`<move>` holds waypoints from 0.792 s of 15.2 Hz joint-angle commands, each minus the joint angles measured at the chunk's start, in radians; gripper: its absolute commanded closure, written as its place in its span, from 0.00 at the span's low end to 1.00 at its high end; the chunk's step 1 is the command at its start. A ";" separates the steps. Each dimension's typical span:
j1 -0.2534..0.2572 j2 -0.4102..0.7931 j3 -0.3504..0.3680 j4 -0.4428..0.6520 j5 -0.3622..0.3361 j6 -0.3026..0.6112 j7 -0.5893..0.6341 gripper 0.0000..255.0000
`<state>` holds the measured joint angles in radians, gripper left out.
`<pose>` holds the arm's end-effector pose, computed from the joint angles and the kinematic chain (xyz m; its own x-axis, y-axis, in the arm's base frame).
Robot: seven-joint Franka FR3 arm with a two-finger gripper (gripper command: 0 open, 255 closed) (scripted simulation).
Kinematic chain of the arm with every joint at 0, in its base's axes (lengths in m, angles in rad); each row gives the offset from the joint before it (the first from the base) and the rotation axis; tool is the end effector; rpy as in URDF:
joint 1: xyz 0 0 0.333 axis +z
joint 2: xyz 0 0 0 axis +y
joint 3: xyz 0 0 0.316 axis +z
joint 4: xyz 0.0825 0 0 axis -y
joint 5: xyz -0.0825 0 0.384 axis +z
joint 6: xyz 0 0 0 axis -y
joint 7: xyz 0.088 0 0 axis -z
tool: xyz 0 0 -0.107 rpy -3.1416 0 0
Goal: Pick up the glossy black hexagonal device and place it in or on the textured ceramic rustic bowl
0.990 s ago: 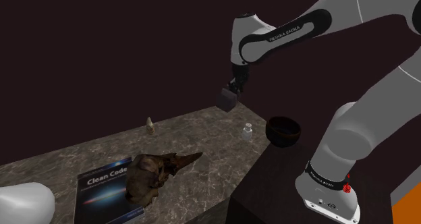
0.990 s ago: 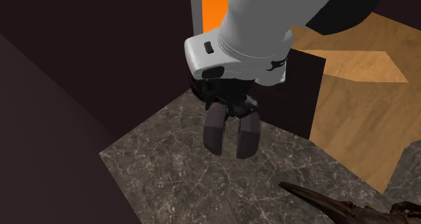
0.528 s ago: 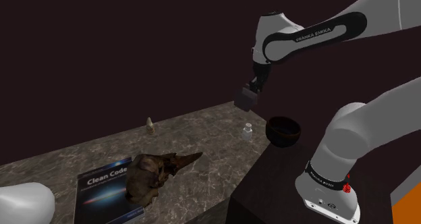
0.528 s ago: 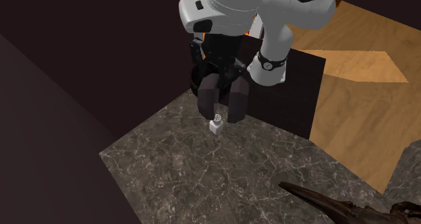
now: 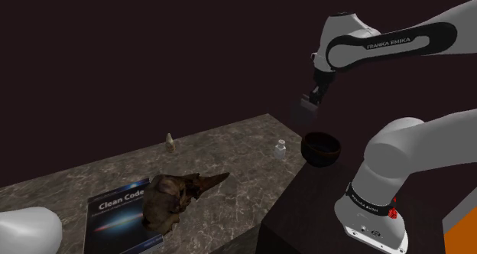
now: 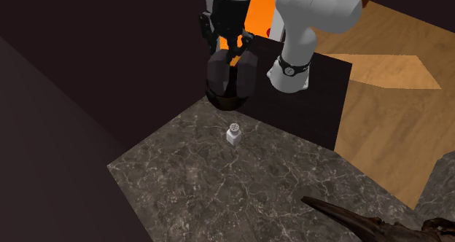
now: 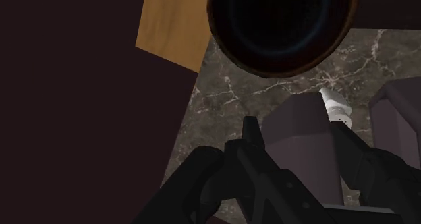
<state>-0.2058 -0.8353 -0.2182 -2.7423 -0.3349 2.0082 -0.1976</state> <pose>0.2788 -0.1451 0.4545 0.9979 -0.0304 0.0567 -0.0395 -0.9850 0.1677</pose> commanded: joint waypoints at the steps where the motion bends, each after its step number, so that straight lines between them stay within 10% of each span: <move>1: -0.034 -0.060 -0.037 -0.013 -0.029 -0.037 -0.055 1.00; 12: -0.137 -0.156 -0.161 -0.104 -0.139 -0.018 -0.174 1.00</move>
<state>-0.3397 -0.9948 -0.3730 -2.8347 -0.4664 1.9750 -0.3725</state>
